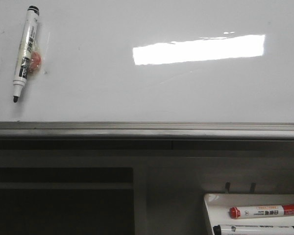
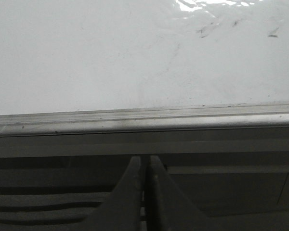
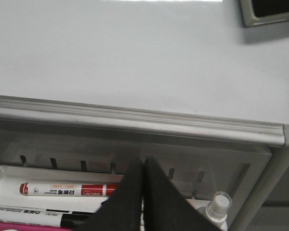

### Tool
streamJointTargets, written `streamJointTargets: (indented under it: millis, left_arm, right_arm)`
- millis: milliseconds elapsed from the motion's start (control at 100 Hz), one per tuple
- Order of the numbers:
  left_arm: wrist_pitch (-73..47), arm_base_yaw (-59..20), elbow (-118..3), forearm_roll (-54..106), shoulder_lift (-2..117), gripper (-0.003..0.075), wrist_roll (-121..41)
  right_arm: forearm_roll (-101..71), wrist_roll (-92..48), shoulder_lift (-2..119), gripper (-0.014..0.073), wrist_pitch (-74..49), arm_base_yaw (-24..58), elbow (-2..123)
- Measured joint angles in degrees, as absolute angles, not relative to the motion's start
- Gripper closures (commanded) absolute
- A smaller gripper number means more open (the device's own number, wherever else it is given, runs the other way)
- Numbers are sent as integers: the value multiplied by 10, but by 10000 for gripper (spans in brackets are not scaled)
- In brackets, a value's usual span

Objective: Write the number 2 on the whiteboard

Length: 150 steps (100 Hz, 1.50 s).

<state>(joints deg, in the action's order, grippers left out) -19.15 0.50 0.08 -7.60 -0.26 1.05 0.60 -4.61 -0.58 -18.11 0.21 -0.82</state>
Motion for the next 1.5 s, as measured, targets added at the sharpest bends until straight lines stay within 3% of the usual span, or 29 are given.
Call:
streamJointTargets:
  millis: [770, 1210, 1330, 1500]
  left_arm:
    - [-192, 5, 1, -76, -3, 741, 11]
    - [-131, 5, 1, -184, -3, 741, 11]
    - [-101, 5, 1, -237, -3, 741, 11]
    - [0, 5, 1, -194, -3, 741, 11]
  right_arm:
    - [9, -46, -6, 657, -174, 2, -8]
    - [12, -46, -6, 657, 174, 2, -8]
    - [12, -46, -6, 657, 200, 2, -8]
    - [12, -46, -6, 657, 204, 2, -8]
